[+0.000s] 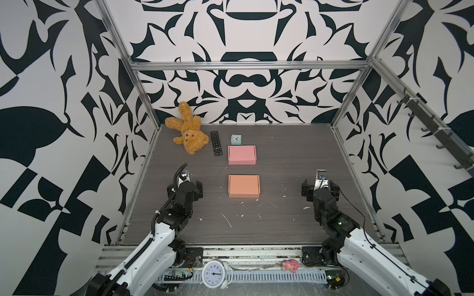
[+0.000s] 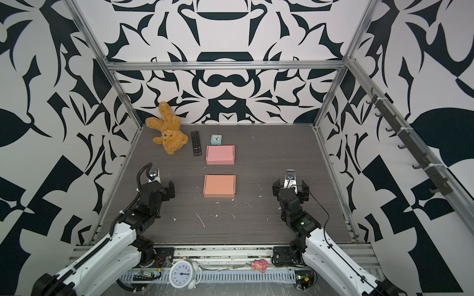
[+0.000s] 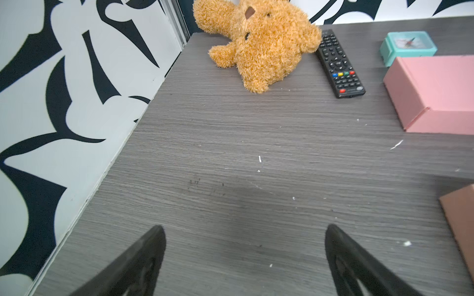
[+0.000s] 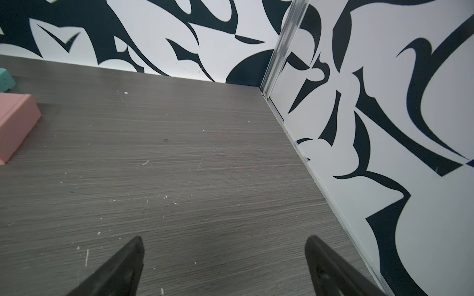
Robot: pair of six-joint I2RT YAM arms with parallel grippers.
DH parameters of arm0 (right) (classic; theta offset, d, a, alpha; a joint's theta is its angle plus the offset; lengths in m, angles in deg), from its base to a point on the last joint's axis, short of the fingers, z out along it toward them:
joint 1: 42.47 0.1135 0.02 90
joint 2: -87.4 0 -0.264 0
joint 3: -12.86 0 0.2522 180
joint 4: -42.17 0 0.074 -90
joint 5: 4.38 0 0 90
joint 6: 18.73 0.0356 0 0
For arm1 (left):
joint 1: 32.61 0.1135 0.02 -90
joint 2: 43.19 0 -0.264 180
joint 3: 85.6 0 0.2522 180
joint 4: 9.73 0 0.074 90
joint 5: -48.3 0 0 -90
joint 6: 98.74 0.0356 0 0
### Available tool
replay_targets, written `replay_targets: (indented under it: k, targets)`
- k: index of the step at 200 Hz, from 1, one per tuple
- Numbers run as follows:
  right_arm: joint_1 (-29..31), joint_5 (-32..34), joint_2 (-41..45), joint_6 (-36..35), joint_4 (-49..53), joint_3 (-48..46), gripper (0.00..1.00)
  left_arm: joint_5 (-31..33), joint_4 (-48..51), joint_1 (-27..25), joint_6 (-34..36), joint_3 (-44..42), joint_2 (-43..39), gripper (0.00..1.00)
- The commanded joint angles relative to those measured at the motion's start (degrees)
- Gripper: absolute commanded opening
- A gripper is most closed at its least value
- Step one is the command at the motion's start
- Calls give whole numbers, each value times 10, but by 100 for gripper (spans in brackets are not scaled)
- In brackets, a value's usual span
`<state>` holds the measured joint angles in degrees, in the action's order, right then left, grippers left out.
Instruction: Fold the paper box
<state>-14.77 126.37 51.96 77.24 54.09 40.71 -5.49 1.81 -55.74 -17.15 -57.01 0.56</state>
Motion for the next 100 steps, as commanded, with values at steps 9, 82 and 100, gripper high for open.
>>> replay_targets:
  k: [9, 82, 100]
  targets:
    - [-17, -12, -13, -13, -63, -24, 100, 21, -75, 3, 29, -22, 3, 99]
    - [-39, -12, -97, -22, -209, -59, 100, 15, -186, 17, 67, -23, 81, 99]
    - [-55, -22, -134, -23, -252, -58, 100, 19, -226, 23, 77, -18, 117, 99]
